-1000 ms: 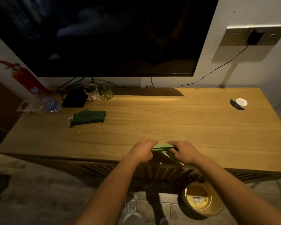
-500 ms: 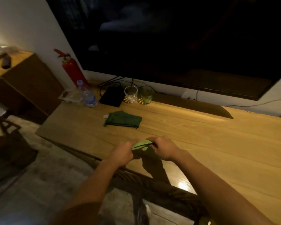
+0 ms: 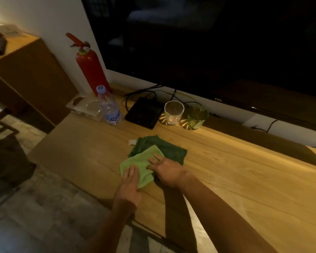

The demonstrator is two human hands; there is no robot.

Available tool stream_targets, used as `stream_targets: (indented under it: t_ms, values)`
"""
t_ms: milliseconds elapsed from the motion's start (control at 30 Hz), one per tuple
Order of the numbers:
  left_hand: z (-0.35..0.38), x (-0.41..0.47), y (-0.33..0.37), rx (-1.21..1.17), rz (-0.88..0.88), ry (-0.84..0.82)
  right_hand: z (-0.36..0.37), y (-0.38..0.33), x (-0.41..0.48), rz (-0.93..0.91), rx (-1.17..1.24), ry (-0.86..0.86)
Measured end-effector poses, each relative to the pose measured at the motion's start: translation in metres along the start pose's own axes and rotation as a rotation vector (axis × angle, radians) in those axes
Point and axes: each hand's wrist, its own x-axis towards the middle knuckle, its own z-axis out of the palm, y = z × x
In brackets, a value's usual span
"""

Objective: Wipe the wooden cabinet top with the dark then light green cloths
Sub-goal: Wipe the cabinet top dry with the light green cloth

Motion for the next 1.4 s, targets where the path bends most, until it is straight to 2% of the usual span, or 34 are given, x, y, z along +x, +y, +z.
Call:
stream_targets:
  t_ms: [200,333,600,800,900,1000,1033,1100,1233,1400]
  values:
    - [0.04,-0.006,0.044,-0.04,0.059,0.017,0.031,0.027,-0.066,0.095,0.175,0.107]
    - [0.069,-0.035,0.095,-0.029,0.154,0.005,0.044,0.048,-0.137,0.191,0.206,0.145]
    - [0.18,-0.151,0.212,-0.006,0.318,-0.076,0.094,0.063,-0.354,0.395,0.274,0.181]
    - [0.262,-0.262,0.286,0.02,0.39,-0.182,0.145,0.046,-0.527,0.529,0.311,0.121]
    - [0.291,-0.306,0.317,0.039,0.435,-0.319,0.167,0.033,-0.601,0.61,0.312,0.089]
    - [0.304,-0.334,0.342,0.112,0.422,-0.607,0.177,0.027,-0.657,0.654,0.221,-0.06]
    - [0.305,-0.339,0.35,0.135,0.389,-0.687,0.176,0.026,-0.669,0.682,0.23,-0.12]
    - [0.304,-0.343,0.364,0.143,0.338,-0.741,0.17,0.024,-0.68,0.729,0.316,-0.173]
    - [0.281,-0.33,0.385,0.176,0.315,-0.793,0.142,0.027,-0.67,0.767,0.539,-0.124]
    - [0.214,-0.29,0.392,0.163,0.338,-0.664,0.091,0.043,-0.621,0.721,0.606,0.015]
